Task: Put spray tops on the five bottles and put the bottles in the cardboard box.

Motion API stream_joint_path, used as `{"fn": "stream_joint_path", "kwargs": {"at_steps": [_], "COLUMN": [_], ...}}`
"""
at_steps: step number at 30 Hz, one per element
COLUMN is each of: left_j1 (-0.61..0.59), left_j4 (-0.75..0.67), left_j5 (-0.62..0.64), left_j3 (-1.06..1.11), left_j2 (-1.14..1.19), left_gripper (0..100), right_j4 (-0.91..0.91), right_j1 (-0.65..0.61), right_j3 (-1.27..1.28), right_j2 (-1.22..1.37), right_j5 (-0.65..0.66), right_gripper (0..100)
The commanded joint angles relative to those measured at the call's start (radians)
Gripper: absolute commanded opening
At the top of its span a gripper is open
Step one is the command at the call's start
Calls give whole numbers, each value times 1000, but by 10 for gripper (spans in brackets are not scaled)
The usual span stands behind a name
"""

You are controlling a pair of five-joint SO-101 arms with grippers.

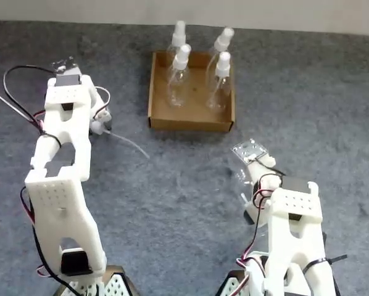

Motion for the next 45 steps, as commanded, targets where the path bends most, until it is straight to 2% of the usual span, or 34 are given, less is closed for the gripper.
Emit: {"fn": "stream_joint_path", "kwargs": {"at_steps": [1, 8, 10, 11, 17, 20, 26, 32, 35, 39, 43, 45], "left_j1": [18, 111, 130, 131, 125, 127, 113, 59, 22, -1, 19, 42], "left_j4": [34, 296, 354, 367, 373, 381, 453, 451, 420, 307, 187, 132], "left_j5": [-219, -881, -973, -977, -947, -891, -810, -749, -603, -328, -80, 5], "left_j3": [-13, -13, -13, -13, -64, -64, -61, -68, -93, -87, -71, -64], "left_j2": [-16, -22, -19, -22, -61, -116, -182, -186, -183, -180, -176, -145], "left_gripper": [109, 109, 110, 112, 113, 114, 216, 216, 218, 221, 221, 221], "right_j4": [-5, -5, -5, -5, -5, -5, -5, -4, -4, -4, -4, -4], "right_j1": [12, 12, 12, 12, 12, 12, 12, 12, 7, 7, 7, 7], "right_j3": [-5, -5, -5, -5, -5, -5, -5, -5, -5, -5, -5, -5], "right_j2": [-38, -38, -38, -38, -38, -38, -38, -38, -38, -38, -38, -38], "right_j5": [12, 12, 12, 12, 12, 12, 12, 12, 12, 11, 11, 11], "right_gripper": [3, 3, 3, 3, 3, 3, 3, 3, 3, 3, 3, 3]}}
